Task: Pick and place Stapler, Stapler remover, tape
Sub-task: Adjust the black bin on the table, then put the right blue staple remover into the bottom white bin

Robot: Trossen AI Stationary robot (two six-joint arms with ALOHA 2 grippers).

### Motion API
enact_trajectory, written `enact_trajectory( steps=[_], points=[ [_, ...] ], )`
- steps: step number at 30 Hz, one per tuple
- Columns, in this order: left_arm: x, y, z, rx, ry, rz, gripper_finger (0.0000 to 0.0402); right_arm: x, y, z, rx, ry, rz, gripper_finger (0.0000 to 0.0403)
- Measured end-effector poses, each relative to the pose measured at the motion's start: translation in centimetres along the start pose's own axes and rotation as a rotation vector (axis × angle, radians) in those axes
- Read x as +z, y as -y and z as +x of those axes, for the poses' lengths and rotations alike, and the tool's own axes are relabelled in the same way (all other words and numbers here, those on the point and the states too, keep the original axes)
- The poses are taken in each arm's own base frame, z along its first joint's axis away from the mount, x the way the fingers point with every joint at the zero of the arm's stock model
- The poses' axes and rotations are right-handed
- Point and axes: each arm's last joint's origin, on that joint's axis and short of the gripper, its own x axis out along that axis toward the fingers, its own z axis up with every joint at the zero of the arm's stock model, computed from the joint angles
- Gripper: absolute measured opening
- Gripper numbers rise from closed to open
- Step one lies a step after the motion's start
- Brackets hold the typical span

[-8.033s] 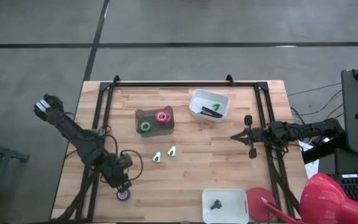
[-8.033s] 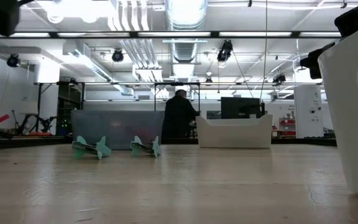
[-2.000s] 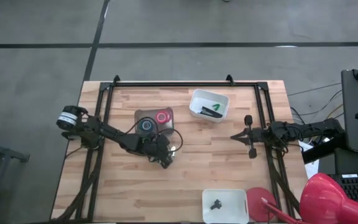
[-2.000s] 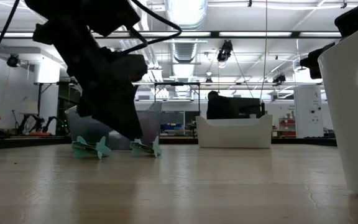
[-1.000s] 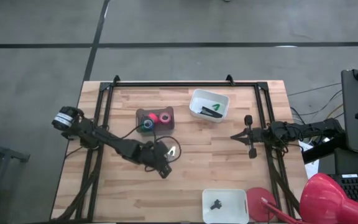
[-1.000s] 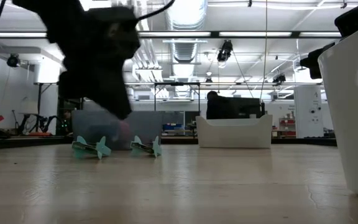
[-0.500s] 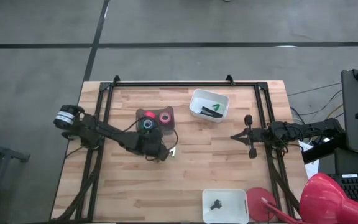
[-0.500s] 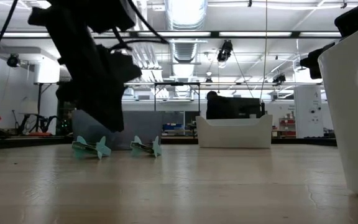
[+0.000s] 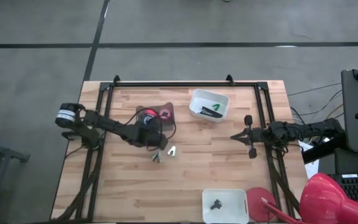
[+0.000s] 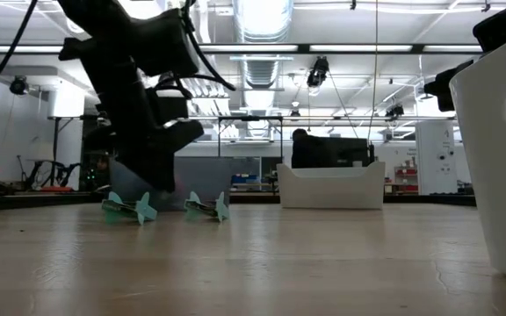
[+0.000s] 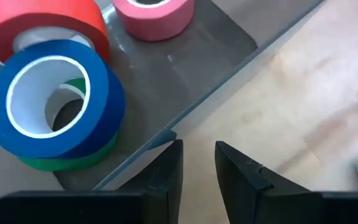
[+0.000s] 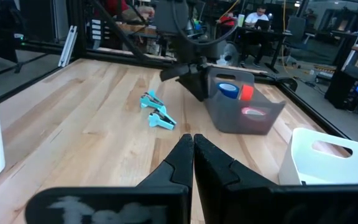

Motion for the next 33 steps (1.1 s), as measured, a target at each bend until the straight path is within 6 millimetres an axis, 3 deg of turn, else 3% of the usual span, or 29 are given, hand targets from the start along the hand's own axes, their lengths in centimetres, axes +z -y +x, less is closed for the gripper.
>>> enact_trajectory(
  steps=[15, 33],
  points=[
    [3.0, -2.3, 2.0, 0.091, 0.024, 0.001, 0.0096, 0.0, 0.0, 0.0, 0.0, 0.0, 0.001, 0.0008],
    [-0.8, 3.9, -2.0, -0.34, 0.046, -0.095, 0.0096, 0.0, 0.0, 0.0, 0.0, 0.0, 0.001, 0.0008]
  ],
)
